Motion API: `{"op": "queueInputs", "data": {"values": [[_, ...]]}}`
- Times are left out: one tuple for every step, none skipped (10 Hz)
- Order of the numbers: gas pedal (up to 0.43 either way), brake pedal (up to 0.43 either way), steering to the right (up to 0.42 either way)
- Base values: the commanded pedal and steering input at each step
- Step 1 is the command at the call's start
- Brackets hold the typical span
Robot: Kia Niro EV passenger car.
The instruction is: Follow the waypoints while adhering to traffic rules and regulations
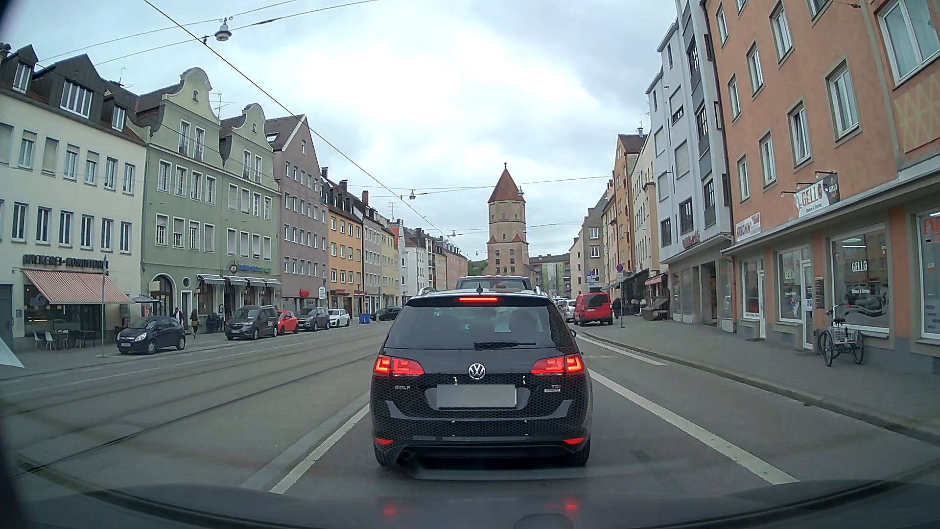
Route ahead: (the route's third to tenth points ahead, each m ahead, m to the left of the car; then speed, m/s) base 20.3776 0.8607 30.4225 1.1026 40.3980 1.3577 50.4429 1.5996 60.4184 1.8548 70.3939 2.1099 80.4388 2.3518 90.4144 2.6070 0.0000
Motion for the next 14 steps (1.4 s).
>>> {"op": "queueInputs", "data": {"values": [[0.0,0.232,-0.019],[0.0,0.232,-0.019],[0.0,0.232,-0.019],[0.0,0.232,-0.019],[0.0,0.232,-0.02],[0.0,0.232,-0.019],[0.0,0.232,-0.019],[0.0,0.22,-0.02],[0.0,0.207,-0.019],[0.0,0.189,-0.019],[0.0,0.165,-0.02],[0.0,0.152,-0.02],[0.0,0.14,-0.019],[0.0,0.11,-0.02]]}}
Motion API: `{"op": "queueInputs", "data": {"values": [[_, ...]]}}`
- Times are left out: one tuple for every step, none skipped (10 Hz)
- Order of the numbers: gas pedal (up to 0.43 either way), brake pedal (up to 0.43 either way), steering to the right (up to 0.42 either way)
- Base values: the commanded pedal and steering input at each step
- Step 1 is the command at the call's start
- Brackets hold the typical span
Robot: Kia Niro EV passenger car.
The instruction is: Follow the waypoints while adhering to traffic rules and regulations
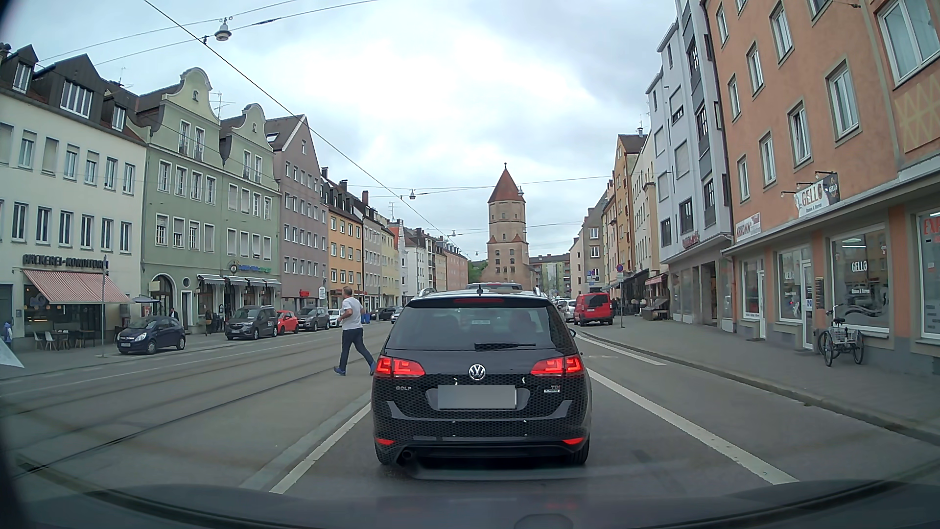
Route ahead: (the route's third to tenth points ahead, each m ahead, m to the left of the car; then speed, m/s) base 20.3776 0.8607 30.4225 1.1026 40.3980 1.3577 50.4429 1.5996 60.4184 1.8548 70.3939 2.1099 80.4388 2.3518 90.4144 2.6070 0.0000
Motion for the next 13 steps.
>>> {"op": "queueInputs", "data": {"values": [[0.0,0.085,-0.02],[0.0,0.03,-0.02],[0.0,0.0,-0.02],[0.0,0.0,-0.02],[0.0,0.0,-0.019],[0.0,0.0,-0.02],[0.0,0.0,-0.019],[0.0,0.0,-0.02],[0.098,0.0,-0.02],[0.15,0.0,-0.019],[0.15,0.0,-0.02],[0.157,0.0,-0.019],[0.157,0.0,-0.02]]}}
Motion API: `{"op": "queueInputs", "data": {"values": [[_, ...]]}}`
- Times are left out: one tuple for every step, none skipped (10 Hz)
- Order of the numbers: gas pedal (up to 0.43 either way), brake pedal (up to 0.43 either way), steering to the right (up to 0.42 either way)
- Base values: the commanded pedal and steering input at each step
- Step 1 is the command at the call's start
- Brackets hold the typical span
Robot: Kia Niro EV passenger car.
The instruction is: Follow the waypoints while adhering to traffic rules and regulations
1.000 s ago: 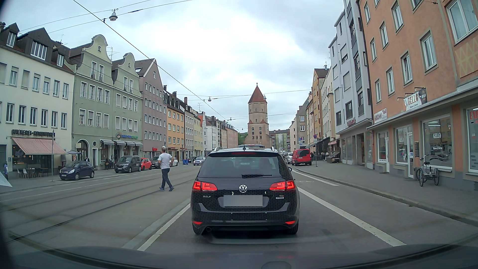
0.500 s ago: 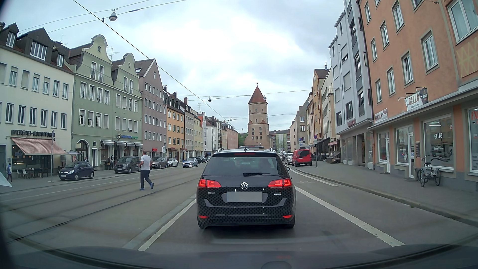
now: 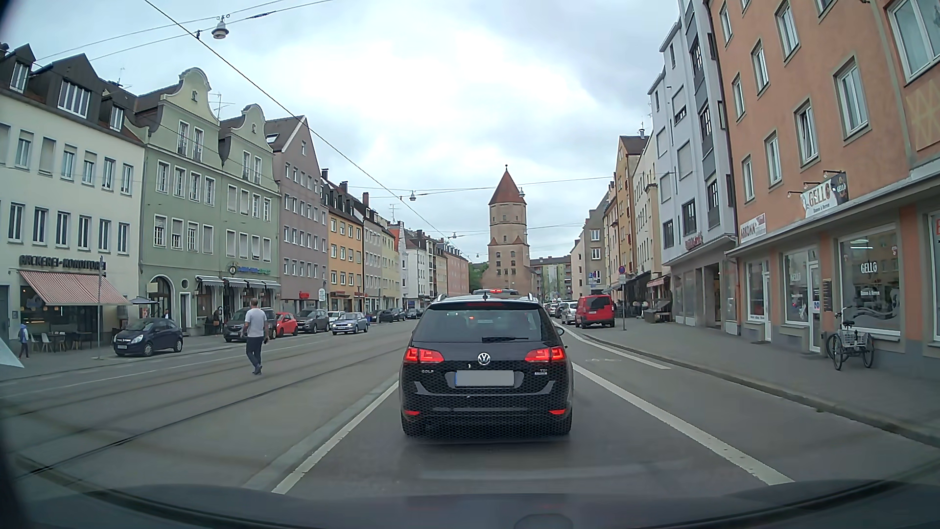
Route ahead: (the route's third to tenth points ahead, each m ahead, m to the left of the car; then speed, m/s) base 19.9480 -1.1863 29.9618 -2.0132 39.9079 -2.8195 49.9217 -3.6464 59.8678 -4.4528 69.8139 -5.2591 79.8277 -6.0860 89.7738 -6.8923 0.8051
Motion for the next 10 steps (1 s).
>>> {"op": "queueInputs", "data": {"values": [[0.157,0.0,-0.019],[0.157,0.0,-0.019],[0.157,0.0,-0.019],[0.157,0.0,-0.019],[0.157,0.0,-0.019],[0.157,0.0,-0.017],[0.157,0.0,-0.015],[0.157,0.0,-0.013],[0.157,0.0,-0.01],[0.157,0.0,-0.008]]}}
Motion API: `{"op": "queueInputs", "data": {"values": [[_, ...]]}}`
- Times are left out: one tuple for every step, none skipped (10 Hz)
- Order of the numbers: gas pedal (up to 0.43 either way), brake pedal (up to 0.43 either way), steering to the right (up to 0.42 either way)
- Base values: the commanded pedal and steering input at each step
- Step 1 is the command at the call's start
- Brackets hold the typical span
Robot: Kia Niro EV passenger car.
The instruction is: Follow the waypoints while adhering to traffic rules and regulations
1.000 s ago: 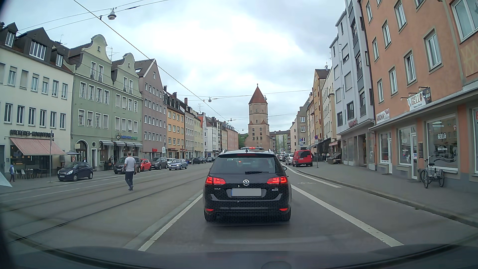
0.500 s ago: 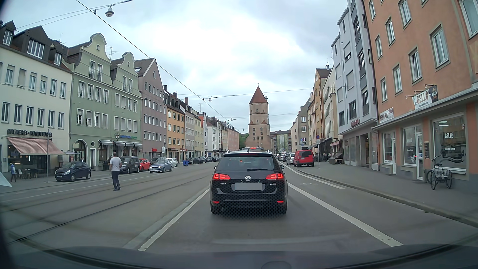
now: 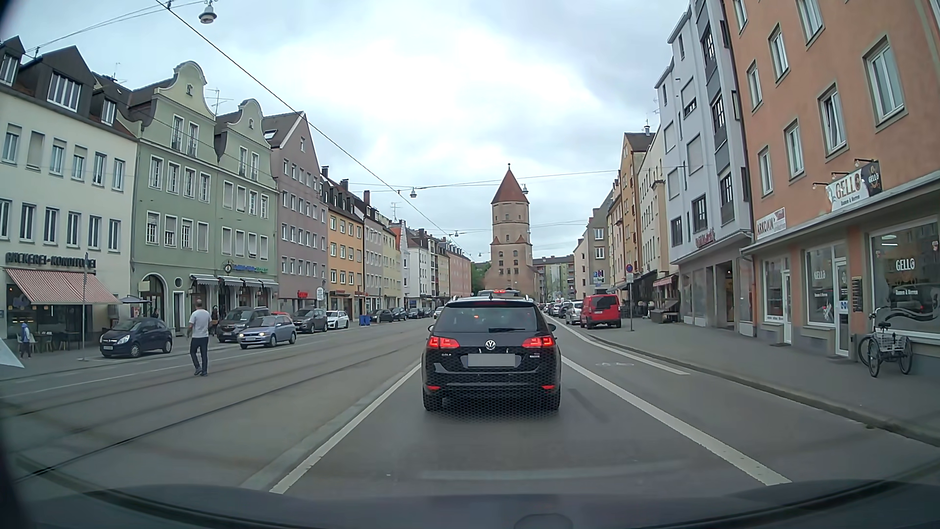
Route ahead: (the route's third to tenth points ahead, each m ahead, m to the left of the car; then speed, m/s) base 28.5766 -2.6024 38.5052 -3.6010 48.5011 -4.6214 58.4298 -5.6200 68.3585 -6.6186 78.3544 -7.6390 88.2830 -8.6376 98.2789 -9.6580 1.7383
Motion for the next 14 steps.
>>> {"op": "queueInputs", "data": {"values": [[0.157,0.0,-0.007],[0.157,0.0,-0.006],[0.157,0.0,-0.005],[0.157,0.0,-0.005],[0.157,0.0,-0.005],[0.157,0.0,-0.005],[0.15,0.0,-0.005],[0.11,0.0,-0.005],[0.067,0.0,-0.005],[0.039,0.0,-0.004],[0.02,0.0,-0.004],[0.0,0.0,-0.004],[0.0,0.0,-0.004],[0.0,0.0,-0.004]]}}
